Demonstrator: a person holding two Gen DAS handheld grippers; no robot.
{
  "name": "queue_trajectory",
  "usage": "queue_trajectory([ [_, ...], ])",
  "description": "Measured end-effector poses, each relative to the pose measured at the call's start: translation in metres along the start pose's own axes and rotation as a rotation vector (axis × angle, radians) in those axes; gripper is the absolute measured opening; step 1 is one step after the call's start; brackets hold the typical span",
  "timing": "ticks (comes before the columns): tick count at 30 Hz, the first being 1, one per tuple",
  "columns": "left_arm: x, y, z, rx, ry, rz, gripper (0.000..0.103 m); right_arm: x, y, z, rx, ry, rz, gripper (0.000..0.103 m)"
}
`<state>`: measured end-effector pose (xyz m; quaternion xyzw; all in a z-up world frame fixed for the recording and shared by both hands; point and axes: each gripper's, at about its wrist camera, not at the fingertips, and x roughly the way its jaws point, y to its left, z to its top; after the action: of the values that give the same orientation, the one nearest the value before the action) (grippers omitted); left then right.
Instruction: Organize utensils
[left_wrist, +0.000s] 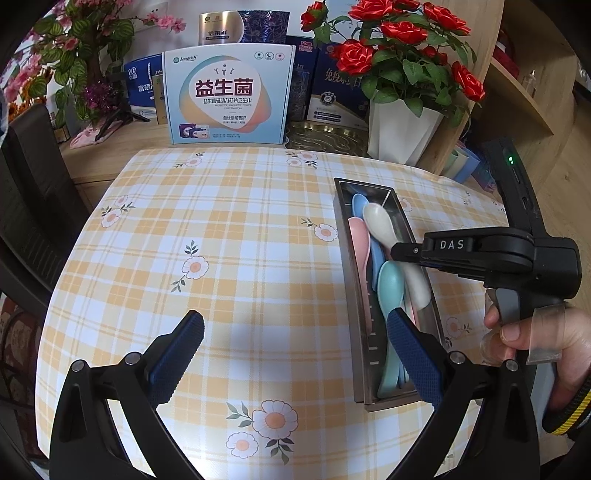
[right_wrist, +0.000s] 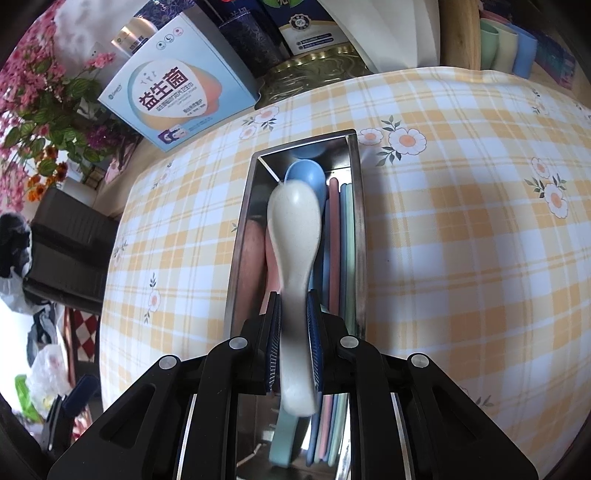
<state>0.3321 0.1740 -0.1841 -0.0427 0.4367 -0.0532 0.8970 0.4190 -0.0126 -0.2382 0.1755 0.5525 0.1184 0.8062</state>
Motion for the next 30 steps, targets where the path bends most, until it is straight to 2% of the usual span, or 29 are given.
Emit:
queue_trajectory([
  [6,-0.003,-0.005,0.004,0.011,-0.004,0.006,0.097,-0.007,-0.003,-0.001,-0.007,0.01,0.031,0.016],
  [16,-0.015,-0.023,0.013,0.045,-0.028,0.019,0.097,-0.046,0.002,-0.004,-0.13,-0.07,0.032,0.017],
  [18,-0.019,-0.028,0.016,0.052,-0.035,0.021,0.097,-0.055,0.003,-0.004,-0.159,-0.09,0.032,0.024],
  [19,-0.02,-0.03,0.017,0.056,-0.038,0.023,0.097,-0.061,0.003,-0.004,-0.173,-0.102,0.036,0.035],
  [20,-0.022,-0.033,0.018,0.06,-0.043,0.024,0.097,-0.066,0.003,-0.004,-0.188,-0.116,0.037,0.057],
  [21,-0.024,-0.035,0.019,0.063,-0.047,0.023,0.097,-0.074,0.003,-0.005,-0.21,-0.142,0.031,0.062],
  [22,-0.026,-0.037,0.02,0.066,-0.051,0.023,0.097,-0.081,0.004,-0.006,-0.231,-0.165,0.022,0.063],
  [23,-0.028,-0.04,0.021,0.073,-0.055,0.021,0.097,-0.088,0.004,-0.006,-0.26,-0.175,0.008,0.071],
  [28,-0.041,-0.055,0.028,0.095,-0.079,0.018,0.097,-0.122,-0.011,-0.01,-0.289,-0.252,0.0,0.088],
  [30,-0.045,-0.06,0.031,0.096,-0.09,0.016,0.097,-0.14,-0.019,-0.012,-0.291,-0.295,-0.011,0.088],
])
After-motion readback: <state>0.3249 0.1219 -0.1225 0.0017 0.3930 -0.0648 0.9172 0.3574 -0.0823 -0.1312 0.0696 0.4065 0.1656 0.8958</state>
